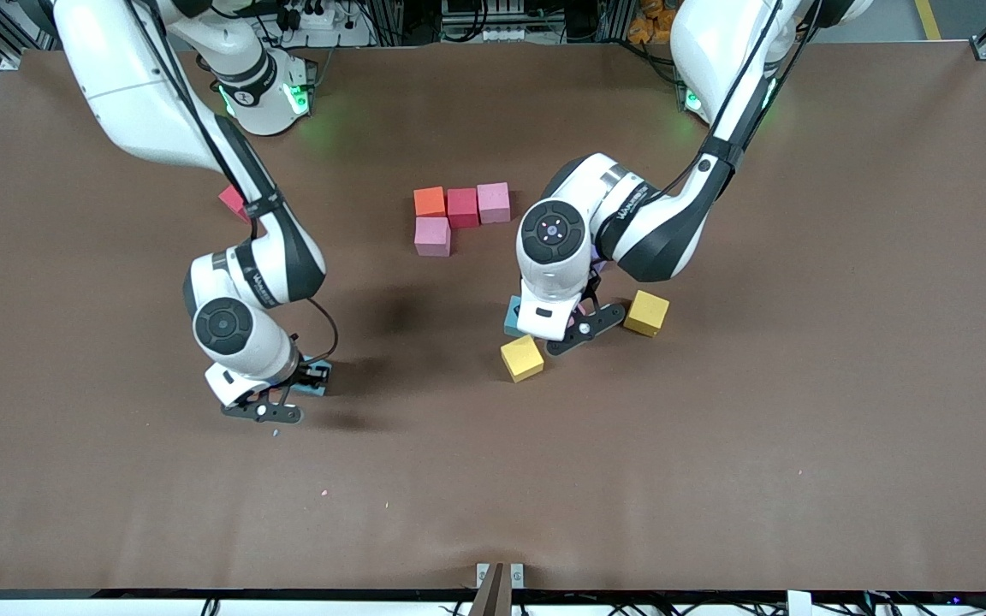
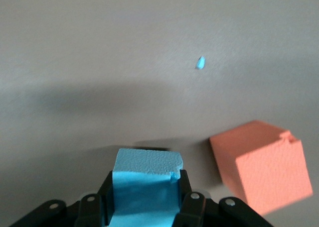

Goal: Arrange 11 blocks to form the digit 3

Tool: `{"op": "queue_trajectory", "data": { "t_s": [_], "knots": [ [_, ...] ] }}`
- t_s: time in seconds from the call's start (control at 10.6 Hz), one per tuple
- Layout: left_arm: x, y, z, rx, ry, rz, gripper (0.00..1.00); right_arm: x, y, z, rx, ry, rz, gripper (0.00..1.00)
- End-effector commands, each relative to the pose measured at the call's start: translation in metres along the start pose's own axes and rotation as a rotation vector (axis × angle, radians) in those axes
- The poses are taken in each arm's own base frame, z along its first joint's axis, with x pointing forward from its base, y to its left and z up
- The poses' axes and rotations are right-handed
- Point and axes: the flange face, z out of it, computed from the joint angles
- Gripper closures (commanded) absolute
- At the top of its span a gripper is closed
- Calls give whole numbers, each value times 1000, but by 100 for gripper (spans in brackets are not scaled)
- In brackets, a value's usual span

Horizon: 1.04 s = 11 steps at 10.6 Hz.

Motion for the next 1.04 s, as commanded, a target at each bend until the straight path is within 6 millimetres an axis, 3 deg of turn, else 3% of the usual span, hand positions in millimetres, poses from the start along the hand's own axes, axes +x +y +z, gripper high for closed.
{"op": "queue_trajectory", "data": {
  "t_s": [0.0, 0.57, 0.76, 0.95],
  "knots": [
    [-5, -3, -5, 3, -17, -17, 100, -21, -32, -28, 6, -12, 1, 78],
    [-3, -4, -5, 3, -16, -18, 100, -94, -155, -32, 32, -20, -72, 74],
    [-3, -4, -5, 3, -16, -18, 100, -121, -181, -30, 5, -16, -107, 74],
    [-3, -4, -5, 3, -16, -18, 100, -149, -191, -28, -35, -12, -163, 75]
  ]
}}
